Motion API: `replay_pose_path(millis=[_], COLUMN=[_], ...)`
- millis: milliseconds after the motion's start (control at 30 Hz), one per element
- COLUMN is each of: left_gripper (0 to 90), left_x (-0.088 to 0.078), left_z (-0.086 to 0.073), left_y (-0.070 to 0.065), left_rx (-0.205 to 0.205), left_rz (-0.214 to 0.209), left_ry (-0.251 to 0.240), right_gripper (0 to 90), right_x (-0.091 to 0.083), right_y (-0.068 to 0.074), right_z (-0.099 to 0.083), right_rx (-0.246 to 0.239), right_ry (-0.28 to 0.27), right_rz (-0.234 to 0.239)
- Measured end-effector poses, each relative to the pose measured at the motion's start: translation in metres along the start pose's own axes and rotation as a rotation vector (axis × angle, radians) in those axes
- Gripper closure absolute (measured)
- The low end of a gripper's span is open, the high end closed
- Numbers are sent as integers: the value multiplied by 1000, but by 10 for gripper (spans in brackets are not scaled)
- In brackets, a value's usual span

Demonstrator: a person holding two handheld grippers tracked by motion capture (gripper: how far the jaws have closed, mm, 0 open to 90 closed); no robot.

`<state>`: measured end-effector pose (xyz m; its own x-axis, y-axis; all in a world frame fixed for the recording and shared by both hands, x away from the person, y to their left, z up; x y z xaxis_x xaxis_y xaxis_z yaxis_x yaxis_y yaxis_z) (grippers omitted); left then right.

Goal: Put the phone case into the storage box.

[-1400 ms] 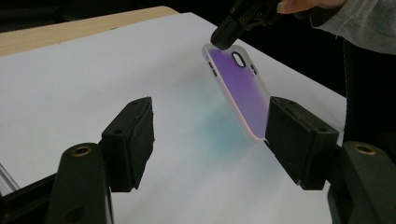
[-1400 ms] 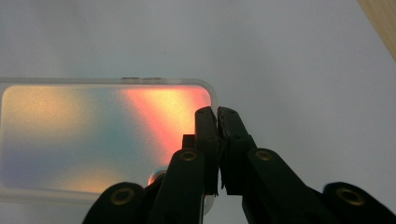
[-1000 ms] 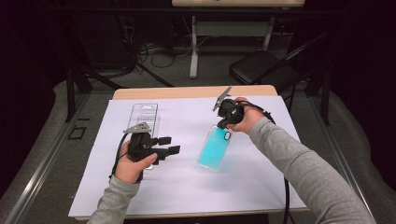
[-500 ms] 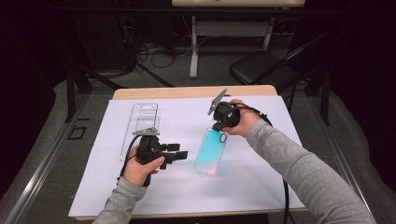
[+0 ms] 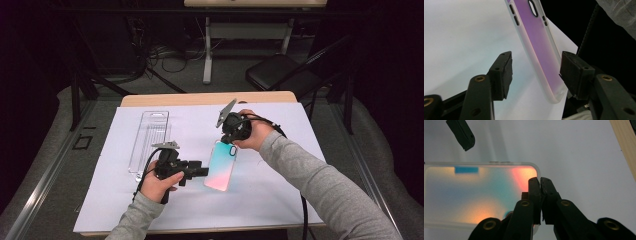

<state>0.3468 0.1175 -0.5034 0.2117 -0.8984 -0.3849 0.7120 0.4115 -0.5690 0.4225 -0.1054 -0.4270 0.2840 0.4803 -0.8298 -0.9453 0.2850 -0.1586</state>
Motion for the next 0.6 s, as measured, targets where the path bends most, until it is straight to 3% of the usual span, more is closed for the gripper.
replay_pose_path(millis=[233,600], left_gripper=[490,545], left_x=[2,0], left_z=[-1,-1], left_y=[1,0], left_rx=[-50,-78], left_rz=[-20,-26], left_ry=[16,19], right_gripper=[881,881], right_x=[3,4], right_y=[5,11], right_z=[5,11], right_rx=[-12,-37], right_ry=[-11,-25], right_rz=[13,16])
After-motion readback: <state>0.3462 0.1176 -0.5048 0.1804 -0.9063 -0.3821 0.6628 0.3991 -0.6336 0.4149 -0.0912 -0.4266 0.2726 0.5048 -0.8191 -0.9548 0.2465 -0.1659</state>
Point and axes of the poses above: each handheld gripper's, and its own axes: x roughly forward along the jaws, z roughly out of its top, y roughly to its left, the point moved 1 cm from there along x, roughly forward along the jaws, and after that the axes turned 4 degrees about -y, right-handed, at the moved point
